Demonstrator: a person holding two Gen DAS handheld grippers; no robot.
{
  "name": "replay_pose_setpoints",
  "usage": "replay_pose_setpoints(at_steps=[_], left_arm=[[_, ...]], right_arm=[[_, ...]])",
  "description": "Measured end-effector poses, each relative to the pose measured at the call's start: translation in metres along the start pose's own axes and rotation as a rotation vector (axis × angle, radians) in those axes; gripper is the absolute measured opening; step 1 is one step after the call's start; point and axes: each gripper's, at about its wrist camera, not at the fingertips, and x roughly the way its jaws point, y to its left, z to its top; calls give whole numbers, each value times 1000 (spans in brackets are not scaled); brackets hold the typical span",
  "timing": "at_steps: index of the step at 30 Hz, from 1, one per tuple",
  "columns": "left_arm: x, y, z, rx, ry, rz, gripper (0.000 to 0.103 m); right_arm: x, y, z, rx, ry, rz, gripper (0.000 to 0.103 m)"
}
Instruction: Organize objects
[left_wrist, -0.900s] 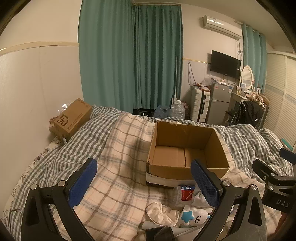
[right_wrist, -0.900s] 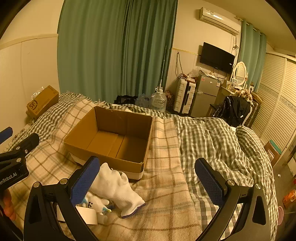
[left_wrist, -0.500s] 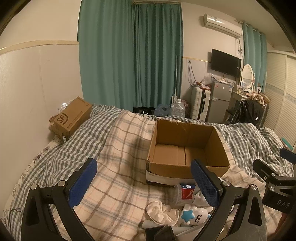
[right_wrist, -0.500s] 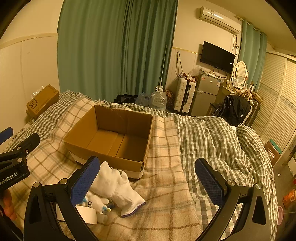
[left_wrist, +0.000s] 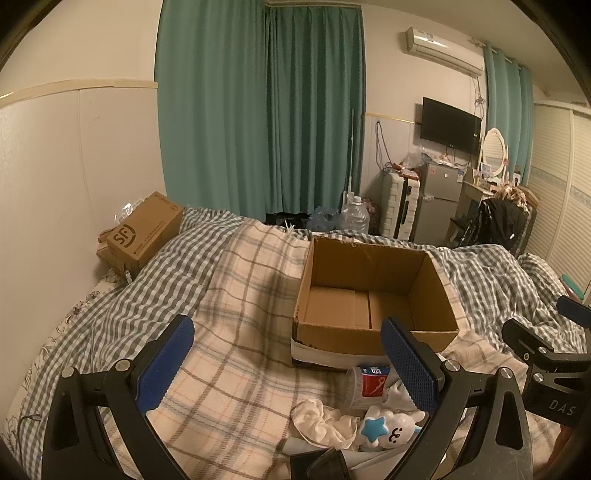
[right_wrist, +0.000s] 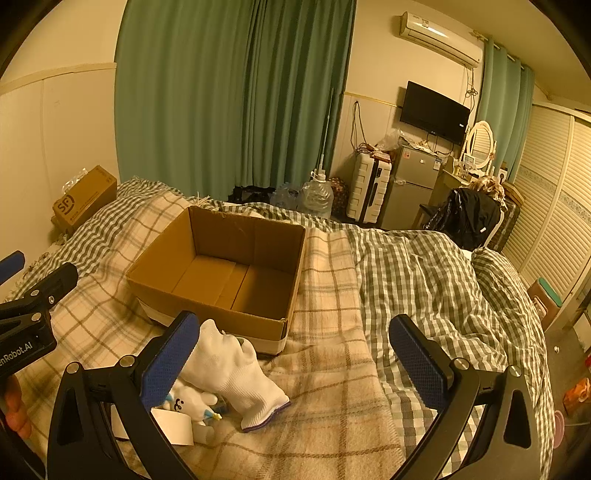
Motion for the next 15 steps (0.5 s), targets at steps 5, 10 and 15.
replay_pose_setpoints(at_steps=[5,10,15], left_arm=[[0,0,0,-1,1,-1,103],[0,0,1,3,7,1,103],[0,0,1,1,9,-6,103]], right_arm=[[0,0,0,9,3,-22,103],[0,0,0,15,7,-28,103],[0,0,0,16,9,-32,103]])
